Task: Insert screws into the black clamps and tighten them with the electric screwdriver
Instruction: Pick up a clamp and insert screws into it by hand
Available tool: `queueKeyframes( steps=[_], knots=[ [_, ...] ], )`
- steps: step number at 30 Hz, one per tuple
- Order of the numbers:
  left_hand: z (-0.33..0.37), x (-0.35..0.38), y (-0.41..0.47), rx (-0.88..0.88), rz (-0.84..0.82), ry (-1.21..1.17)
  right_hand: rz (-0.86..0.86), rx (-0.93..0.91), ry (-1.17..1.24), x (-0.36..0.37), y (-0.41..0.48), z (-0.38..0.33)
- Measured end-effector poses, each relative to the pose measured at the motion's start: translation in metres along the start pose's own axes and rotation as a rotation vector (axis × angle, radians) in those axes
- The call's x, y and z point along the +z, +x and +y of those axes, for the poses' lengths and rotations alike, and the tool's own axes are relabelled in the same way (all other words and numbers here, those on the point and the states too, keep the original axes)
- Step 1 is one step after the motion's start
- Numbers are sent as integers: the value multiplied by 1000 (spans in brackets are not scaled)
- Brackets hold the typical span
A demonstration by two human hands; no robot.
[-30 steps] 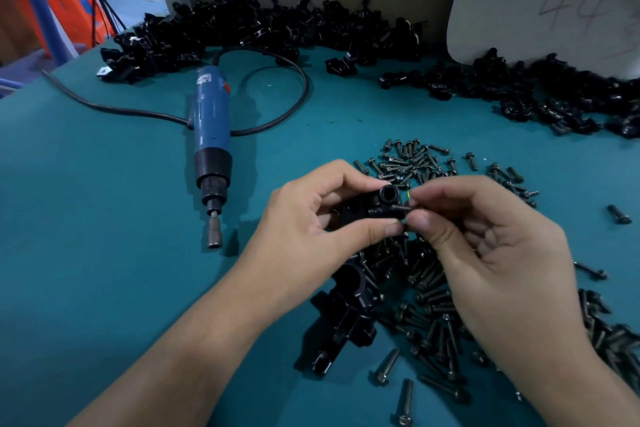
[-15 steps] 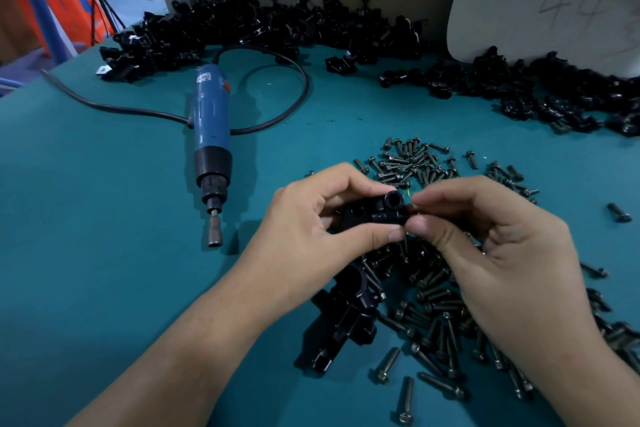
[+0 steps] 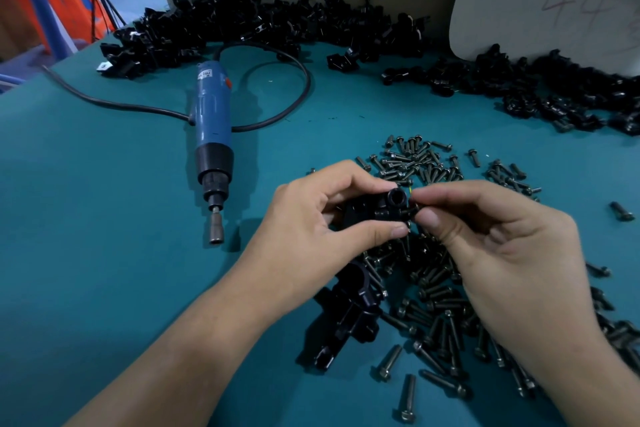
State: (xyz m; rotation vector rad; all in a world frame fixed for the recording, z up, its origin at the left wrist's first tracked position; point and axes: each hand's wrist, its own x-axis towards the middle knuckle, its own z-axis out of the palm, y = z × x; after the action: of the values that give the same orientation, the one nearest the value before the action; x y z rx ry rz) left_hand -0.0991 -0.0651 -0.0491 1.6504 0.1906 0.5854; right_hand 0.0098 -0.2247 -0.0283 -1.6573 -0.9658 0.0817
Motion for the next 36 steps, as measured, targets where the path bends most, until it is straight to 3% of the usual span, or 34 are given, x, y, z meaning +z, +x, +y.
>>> queueKeyframes(
  steps=[15,19,23,36],
  knots=[
    [-2,0,0,30,9,21,-22,62,42,-1,-1,-2],
    [-3,-1,0,35,3,58,-33,95,-76,2,-2,0],
    [-4,0,0,42,8,73,-60,25,-227,3,-3,1],
    [-4,-1,1,59,13,70,-79,-100,-345,1,0,0]
  ],
)
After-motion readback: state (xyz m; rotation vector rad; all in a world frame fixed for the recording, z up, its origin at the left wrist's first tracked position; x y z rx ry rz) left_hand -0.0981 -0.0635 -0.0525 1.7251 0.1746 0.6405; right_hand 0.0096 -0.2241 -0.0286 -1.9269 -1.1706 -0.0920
